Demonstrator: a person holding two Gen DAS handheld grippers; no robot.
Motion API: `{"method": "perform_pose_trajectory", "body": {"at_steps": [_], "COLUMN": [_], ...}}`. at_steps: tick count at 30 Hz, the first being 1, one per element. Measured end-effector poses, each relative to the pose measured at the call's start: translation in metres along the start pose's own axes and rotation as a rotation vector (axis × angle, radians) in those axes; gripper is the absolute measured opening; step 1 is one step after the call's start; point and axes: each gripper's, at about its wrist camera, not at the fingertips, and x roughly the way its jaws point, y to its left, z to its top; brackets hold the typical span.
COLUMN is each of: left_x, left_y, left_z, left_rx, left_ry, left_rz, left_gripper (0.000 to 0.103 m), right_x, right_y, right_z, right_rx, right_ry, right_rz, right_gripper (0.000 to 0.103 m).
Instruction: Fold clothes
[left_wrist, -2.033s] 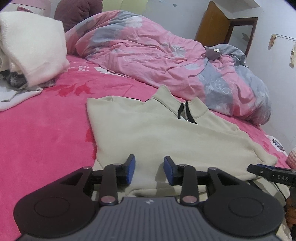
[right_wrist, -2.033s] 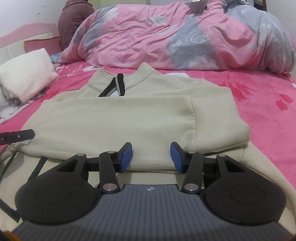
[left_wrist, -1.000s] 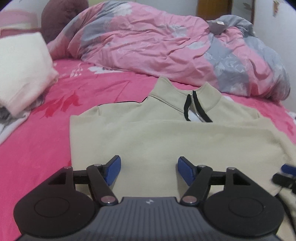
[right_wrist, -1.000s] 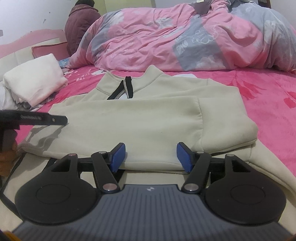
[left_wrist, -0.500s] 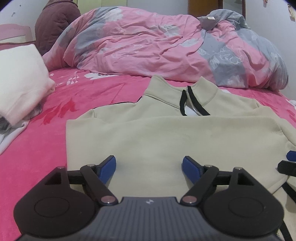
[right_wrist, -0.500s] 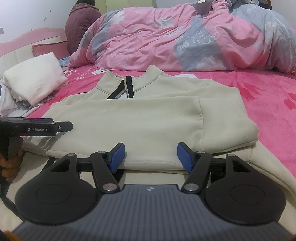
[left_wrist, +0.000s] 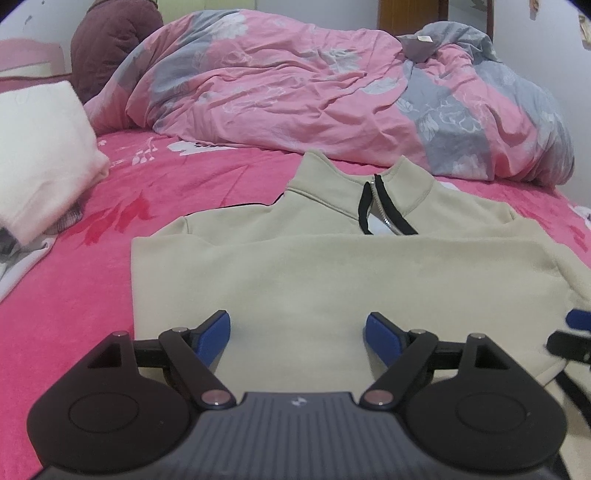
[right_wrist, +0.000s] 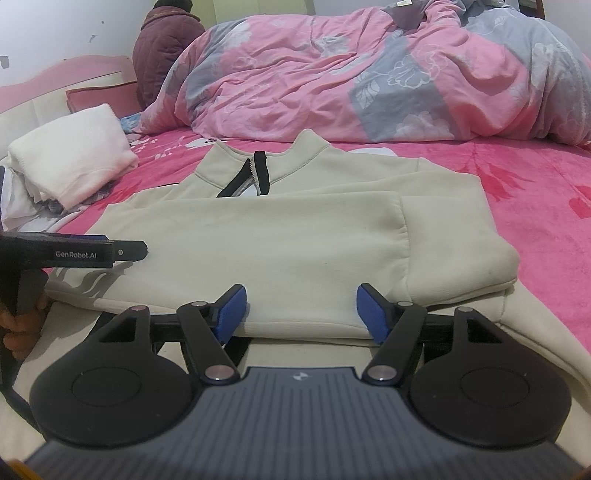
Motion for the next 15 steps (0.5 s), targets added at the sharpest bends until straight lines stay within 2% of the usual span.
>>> {"method": "perform_pose_trajectory", "body": {"at_steps": [4,8,11,15], "left_x": [-0.008,-0.022,-0.026,-0.017], "left_y": [0.009,0.017,0.024,0.038], "left_z": [0.008,0.026,0.046,0.070], "left_rx": [-0.064,-0.070,-0.079,-0.131], "left_ry": [-0.004,-0.061,-0.089,-0.080], "left_rz": [-0.029,-0.047,-0.071,-0.112], "left_gripper": [0.082,0.082,0.083,0.083], "right_x": [0.000,-0.007,-0.018,-0.022], "right_y": [0.000,-0.002,0.000,0.004], "right_z": [0.001,0.008,0.020,0.049], "right_rx": [0.002,0.017,0.021,0.029], "right_ry": [0.004,-0.002,-0.034,-0.043], "right_rz": [0.011,0.058,0.080,0.137], "right_gripper": [0.070,0.075,0.076,0.076]}}
